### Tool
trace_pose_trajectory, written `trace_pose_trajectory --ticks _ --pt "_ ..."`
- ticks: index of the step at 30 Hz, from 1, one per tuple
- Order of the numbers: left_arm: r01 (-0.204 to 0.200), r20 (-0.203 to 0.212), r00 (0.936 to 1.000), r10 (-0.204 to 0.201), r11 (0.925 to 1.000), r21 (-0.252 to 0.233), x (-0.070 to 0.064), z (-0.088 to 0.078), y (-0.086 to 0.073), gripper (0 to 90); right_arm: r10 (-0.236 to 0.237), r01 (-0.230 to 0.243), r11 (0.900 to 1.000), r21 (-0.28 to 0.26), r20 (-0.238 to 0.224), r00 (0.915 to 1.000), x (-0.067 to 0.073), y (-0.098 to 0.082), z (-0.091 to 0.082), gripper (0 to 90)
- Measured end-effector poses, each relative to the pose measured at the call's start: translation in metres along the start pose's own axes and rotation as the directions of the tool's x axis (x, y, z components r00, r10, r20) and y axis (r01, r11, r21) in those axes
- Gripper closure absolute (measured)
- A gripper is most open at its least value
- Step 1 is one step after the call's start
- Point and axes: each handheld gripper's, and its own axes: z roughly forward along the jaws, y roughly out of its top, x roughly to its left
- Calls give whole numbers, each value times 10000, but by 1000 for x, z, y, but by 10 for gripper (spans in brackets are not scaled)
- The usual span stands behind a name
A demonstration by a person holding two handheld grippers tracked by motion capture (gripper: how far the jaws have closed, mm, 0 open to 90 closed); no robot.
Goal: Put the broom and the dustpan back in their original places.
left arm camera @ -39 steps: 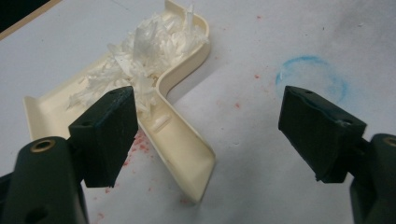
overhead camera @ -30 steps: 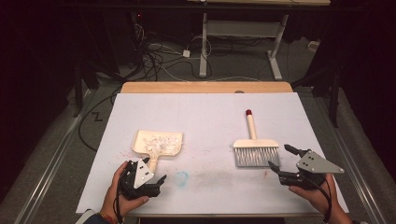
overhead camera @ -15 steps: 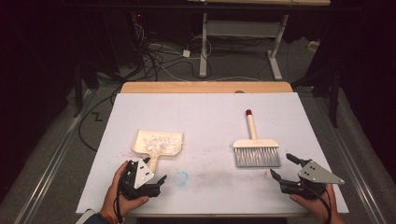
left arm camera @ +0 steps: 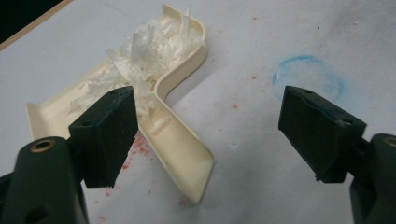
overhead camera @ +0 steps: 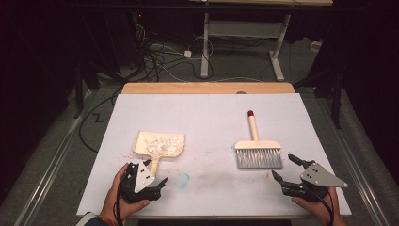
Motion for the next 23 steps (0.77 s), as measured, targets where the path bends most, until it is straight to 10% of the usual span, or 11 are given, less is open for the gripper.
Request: trace_pose_trajectory --ticks 23 --pt "-27 69 10000 26 9999 98 0 7 5 193 -135 133 9996 265 91 9999 -2 -3 1 238"
